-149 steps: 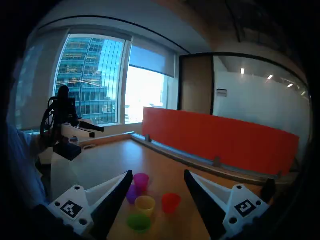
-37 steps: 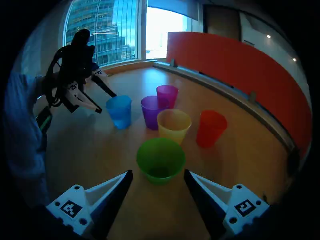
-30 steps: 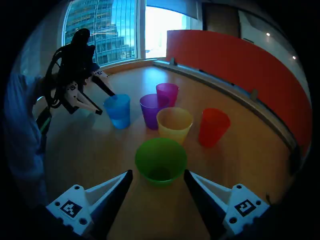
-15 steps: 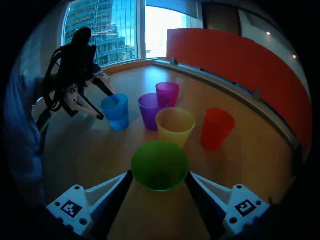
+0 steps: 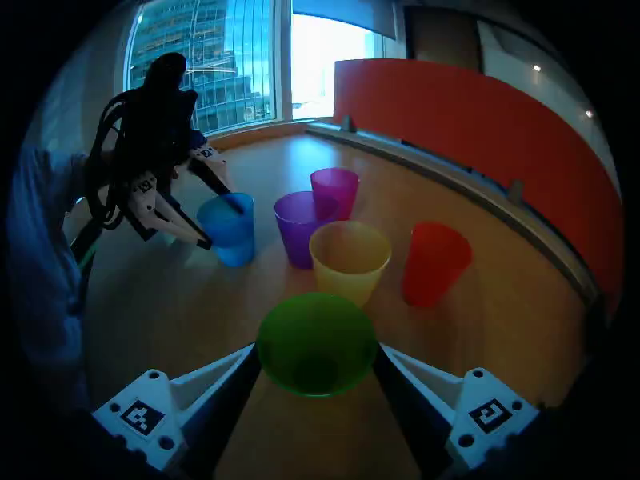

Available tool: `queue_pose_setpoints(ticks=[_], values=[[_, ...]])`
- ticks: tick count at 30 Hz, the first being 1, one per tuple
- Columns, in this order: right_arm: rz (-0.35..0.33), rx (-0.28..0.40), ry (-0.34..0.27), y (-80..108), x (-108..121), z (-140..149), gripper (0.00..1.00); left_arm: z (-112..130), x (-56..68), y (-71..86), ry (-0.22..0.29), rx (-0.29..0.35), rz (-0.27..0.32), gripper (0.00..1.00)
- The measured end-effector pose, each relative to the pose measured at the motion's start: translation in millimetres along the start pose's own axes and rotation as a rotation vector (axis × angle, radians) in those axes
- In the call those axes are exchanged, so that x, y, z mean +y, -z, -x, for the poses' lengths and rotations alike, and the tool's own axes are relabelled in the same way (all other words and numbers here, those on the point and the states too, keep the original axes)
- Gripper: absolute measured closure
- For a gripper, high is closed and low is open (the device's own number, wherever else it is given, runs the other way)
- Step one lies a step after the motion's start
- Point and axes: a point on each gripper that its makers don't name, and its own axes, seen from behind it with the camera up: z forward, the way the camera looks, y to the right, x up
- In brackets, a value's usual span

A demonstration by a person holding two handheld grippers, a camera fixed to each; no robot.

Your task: Pour water

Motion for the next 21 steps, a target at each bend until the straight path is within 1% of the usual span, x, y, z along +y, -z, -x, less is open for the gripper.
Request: queue_pose_setpoints(ticks=[11, 21], values=[[0.000, 0.012, 0.000, -3.3, 1.5, -5.7, 0.01, -6.9, -0.4, -4.7, 0.001, 0.014, 0.006, 0.05], [-0.001, 0.010, 0.005, -5.1, 2.2, -5.5, 0.01, -5.8, -1.1, -7.1, -0.009, 0.009, 0.006, 0.05]])
